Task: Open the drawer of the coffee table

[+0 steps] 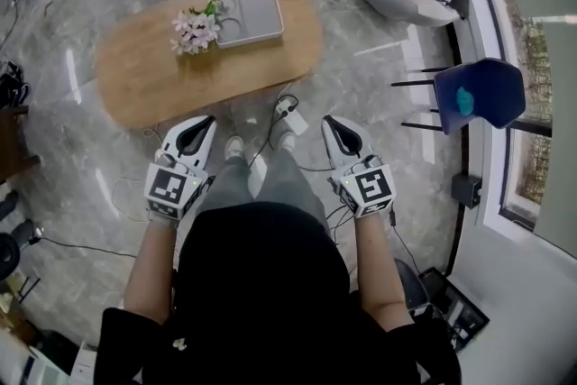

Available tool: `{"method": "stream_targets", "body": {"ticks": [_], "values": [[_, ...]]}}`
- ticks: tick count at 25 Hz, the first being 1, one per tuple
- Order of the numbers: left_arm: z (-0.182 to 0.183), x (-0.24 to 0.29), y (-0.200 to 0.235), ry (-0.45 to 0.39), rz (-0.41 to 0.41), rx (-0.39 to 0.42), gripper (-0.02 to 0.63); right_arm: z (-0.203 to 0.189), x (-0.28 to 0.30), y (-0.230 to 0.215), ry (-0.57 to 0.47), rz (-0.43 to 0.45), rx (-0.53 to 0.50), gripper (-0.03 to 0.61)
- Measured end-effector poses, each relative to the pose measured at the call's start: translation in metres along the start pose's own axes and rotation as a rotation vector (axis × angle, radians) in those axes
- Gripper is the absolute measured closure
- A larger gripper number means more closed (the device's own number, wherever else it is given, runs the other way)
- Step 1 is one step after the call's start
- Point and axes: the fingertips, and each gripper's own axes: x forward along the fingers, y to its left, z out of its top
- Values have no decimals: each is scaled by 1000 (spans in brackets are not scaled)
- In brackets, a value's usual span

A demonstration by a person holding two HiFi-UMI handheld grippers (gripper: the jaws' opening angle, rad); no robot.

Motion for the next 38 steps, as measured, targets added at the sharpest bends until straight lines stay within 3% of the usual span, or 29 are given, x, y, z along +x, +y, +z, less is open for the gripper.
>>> {"method": "stream_targets", "body": {"ticks": [9, 17, 27, 38], "values": [[-46, 39, 0, 78, 136, -84, 606, -45, 34, -40, 99, 147, -37, 540], [-117, 77, 8, 149, 223, -165, 588, -119, 73, -72, 200, 224, -74, 509], [-230, 132, 15, 257, 254, -227, 455, -209, 129, -105, 280, 251, -110, 477], [-341, 175, 39, 318, 290, -269, 410, -307, 191, -134, 383, 241, -129, 383]]}}
